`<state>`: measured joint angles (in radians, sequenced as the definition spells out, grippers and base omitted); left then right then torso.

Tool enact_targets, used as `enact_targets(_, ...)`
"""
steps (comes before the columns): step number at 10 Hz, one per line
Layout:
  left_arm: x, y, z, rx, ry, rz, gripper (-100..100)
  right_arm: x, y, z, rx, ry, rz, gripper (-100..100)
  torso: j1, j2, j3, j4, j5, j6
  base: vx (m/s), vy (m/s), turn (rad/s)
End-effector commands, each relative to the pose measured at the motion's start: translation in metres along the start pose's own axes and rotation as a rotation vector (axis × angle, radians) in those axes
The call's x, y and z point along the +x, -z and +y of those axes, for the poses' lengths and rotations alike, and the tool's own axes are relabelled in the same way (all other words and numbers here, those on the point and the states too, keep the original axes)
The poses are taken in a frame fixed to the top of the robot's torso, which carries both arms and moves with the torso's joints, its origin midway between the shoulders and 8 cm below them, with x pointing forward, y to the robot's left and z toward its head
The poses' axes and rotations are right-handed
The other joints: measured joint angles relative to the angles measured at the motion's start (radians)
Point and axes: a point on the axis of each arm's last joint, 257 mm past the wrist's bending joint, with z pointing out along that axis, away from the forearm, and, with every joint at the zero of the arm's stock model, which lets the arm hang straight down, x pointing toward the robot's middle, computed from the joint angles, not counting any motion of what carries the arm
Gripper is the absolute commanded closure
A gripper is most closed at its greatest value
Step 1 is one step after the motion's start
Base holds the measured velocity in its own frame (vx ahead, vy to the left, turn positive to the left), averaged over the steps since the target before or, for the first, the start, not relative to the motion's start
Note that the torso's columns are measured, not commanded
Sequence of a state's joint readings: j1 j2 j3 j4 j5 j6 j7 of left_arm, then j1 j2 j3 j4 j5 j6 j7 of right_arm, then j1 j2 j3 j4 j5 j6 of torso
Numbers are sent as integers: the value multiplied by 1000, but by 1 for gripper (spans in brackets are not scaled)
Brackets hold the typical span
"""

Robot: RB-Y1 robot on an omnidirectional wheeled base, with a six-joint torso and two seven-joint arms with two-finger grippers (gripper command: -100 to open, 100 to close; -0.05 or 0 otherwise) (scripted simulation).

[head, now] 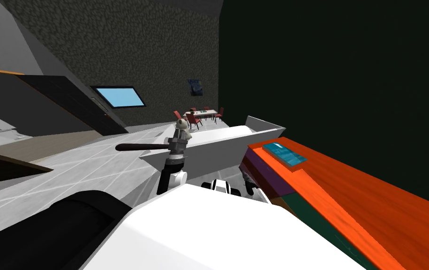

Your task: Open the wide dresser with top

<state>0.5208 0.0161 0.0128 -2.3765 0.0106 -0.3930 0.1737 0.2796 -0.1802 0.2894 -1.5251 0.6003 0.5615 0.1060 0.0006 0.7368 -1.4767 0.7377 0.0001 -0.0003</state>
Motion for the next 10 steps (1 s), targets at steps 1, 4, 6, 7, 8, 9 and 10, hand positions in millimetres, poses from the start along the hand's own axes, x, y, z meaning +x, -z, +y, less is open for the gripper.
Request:
enact_targets(1,0,0,0,0,0,0,0,13,-6,-35,114,96,14,-100,-1,1,0,0,0,1,60,34,161)
enact_targets(4,0,0,0,0,0,0,0,33,-5,-84,251,178,49,-100,0,1,1,0,0,0,53,27,151)
enact_targets(6,0,0,0,0,0,0,0,38,-3,-110,325,246,57,-100,-2,2,1,1,0,1,42,13,53)
enact_targets(7,0,0,0,0,0,0,0,39,0,-117,352,248,60,-100,-1,1,1,0,0,0,52,13,122)
enact_targets(8,0,0,0,0,0,0,0,42,3,-139,411,315,64,-100,-1,1,1,0,0,0,66,16,201)
enact_targets(9,0,0,0,0,0,0,0,43,6,-147,439,318,66,-100,0,0,0,0,0,0,64,15,97)
enact_targets(10,0,0,0,0,0,0,0,43,6,-147,439,318,66,-100,-1,1,0,0,0,1,29,7,-23)
